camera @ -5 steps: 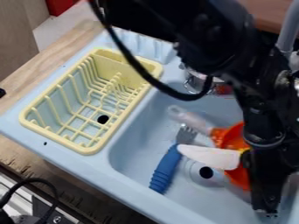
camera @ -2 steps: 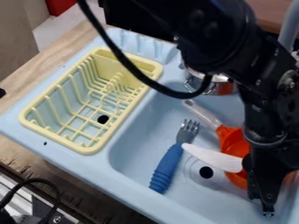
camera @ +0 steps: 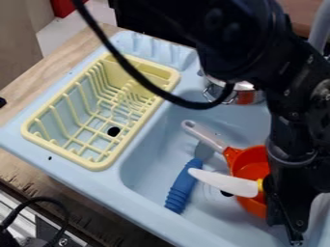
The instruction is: Put the knife in the orange pot
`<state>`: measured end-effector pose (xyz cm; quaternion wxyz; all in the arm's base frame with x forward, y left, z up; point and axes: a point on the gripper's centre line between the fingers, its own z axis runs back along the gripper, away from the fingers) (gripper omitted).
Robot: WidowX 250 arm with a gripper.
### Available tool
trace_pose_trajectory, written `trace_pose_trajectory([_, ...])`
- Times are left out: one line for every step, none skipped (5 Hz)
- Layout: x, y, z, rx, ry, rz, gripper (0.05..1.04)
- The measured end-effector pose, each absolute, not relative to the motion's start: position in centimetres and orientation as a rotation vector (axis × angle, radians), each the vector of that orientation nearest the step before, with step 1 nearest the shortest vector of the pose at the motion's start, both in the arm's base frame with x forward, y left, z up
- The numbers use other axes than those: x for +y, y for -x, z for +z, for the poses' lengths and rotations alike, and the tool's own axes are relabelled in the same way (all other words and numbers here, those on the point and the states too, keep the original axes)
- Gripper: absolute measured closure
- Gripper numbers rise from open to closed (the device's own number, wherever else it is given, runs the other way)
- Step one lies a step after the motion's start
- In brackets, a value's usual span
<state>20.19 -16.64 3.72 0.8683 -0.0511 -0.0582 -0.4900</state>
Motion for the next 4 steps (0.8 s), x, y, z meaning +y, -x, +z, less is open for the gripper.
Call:
trace_pose_trajectory([-16.1, -19.1, 5.0, -0.132, 0.056, -1.014, 1.028])
trace_pose_trajectory([-15.6, -18.8, 6.0, -0.158, 0.010, -0.998, 1.028])
trace_pose_trajectory([-15.6, -18.3, 7.0, -0.180, -0.022, -1.028, 1.028])
trace_pose_trajectory([-14.9, -18.2, 7.6, -0.194, -0.058, -1.032, 1.028])
